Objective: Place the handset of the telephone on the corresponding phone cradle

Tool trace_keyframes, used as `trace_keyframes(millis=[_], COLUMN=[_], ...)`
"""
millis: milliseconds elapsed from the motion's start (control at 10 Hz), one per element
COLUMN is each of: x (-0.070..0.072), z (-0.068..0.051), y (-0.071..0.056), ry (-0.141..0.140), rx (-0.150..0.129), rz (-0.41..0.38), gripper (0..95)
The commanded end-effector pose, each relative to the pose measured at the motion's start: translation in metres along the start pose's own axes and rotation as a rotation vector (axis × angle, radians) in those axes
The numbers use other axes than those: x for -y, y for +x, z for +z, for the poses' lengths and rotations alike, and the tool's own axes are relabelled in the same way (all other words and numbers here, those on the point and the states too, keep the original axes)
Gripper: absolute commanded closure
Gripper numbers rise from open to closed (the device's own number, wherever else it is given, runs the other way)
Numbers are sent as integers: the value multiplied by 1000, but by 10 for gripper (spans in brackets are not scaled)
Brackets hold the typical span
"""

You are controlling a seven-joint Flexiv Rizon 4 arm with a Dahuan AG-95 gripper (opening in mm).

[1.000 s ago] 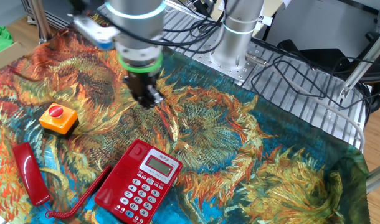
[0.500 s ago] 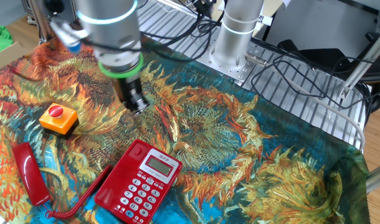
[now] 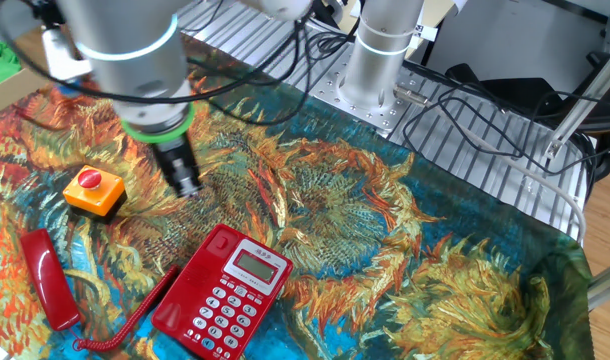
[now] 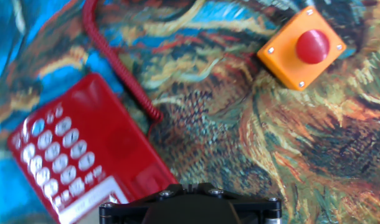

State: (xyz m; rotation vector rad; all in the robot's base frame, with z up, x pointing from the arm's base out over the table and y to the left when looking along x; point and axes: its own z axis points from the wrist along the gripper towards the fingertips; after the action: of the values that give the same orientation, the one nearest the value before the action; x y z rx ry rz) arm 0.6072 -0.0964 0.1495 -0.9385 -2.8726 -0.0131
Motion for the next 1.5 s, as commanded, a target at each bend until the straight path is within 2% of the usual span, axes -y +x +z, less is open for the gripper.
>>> trace_keyframes(millis=[100,300,400,500,700,900,1300,1400,1500], x=[-1,-2,-2,-4,-3,2,6,6,6], z=[3,9,18,27,43,45,50,50,50], y=[-21,-35,-35,-36,-36,-38,-38,-38,-38], ry=[0,-8,-21,-33,-20,-33,-42,-49,-76], rx=[2,13,42,60,91,71,59,47,0], rz=[107,191,236,269,308,319,314,307,289], gripper=[950,950,950,950,950,950,950,950,950])
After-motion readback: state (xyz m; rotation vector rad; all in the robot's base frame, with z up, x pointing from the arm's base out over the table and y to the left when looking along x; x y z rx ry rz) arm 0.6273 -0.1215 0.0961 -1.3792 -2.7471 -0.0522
